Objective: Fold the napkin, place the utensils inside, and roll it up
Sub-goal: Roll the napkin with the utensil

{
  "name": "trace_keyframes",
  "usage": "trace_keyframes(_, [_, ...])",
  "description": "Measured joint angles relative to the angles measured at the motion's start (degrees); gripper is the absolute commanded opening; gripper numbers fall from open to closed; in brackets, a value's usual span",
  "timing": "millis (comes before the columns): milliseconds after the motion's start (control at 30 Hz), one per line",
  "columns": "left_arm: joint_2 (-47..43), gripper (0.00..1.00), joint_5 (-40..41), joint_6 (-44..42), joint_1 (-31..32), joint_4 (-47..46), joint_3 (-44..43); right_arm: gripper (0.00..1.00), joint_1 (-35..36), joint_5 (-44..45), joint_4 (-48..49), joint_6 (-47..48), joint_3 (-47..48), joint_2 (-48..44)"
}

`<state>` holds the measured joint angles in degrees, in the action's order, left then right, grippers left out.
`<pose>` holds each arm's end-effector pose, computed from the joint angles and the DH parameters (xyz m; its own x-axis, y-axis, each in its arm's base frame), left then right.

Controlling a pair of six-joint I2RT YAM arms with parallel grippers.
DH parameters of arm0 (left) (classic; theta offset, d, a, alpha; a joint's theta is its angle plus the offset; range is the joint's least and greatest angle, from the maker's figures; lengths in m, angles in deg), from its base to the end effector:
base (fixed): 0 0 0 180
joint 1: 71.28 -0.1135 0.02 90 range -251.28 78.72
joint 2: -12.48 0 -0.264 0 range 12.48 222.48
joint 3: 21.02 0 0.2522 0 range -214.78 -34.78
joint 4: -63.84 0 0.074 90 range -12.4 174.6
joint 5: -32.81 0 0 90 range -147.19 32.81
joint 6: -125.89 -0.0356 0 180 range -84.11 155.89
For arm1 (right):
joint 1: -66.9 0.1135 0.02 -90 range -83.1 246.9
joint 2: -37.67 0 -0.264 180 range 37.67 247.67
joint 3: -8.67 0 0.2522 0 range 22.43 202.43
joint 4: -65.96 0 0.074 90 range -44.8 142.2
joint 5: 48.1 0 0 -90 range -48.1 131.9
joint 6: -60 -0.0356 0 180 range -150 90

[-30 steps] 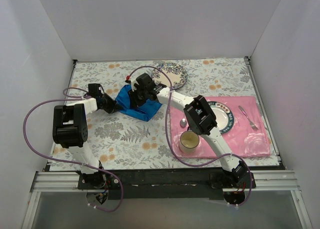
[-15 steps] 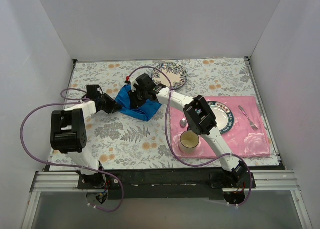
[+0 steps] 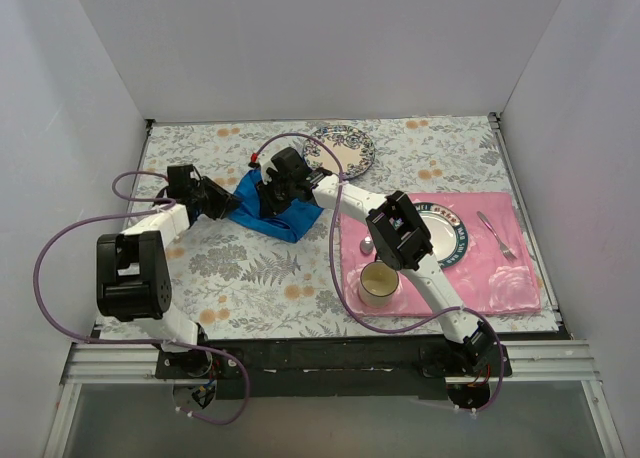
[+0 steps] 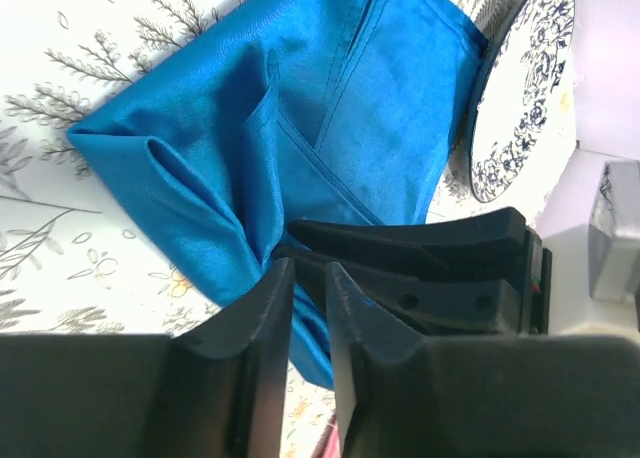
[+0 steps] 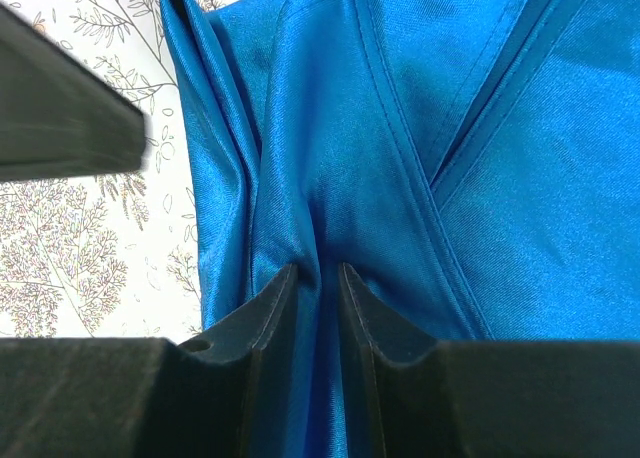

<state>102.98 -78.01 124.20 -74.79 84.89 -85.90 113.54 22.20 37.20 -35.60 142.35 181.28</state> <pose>0.3235 0.0072 0.1904 -0.2075 -0.9488 0.2382 -0.7202 -0.0166 -0.6935 0.3791 0.4189 0.1594 -0.5116 -0.4079 -0.7563 -0.8191 0.4973 0.2859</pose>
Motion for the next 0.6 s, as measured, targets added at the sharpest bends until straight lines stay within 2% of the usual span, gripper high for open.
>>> trace_keyframes(300, [9.51, 0.12, -2.4, 2.64, 0.7, -5.81, -3.96, 0.3, 0.0, -0.22, -0.07, 0.04, 0.31, 0.15])
trace_keyframes(600, [19.5, 0.08, 3.17, -0.61, 1.01, 5.84, -14.1, 0.3, 0.0, -0.22, -0.22, 0.76, 0.33, 0.15])
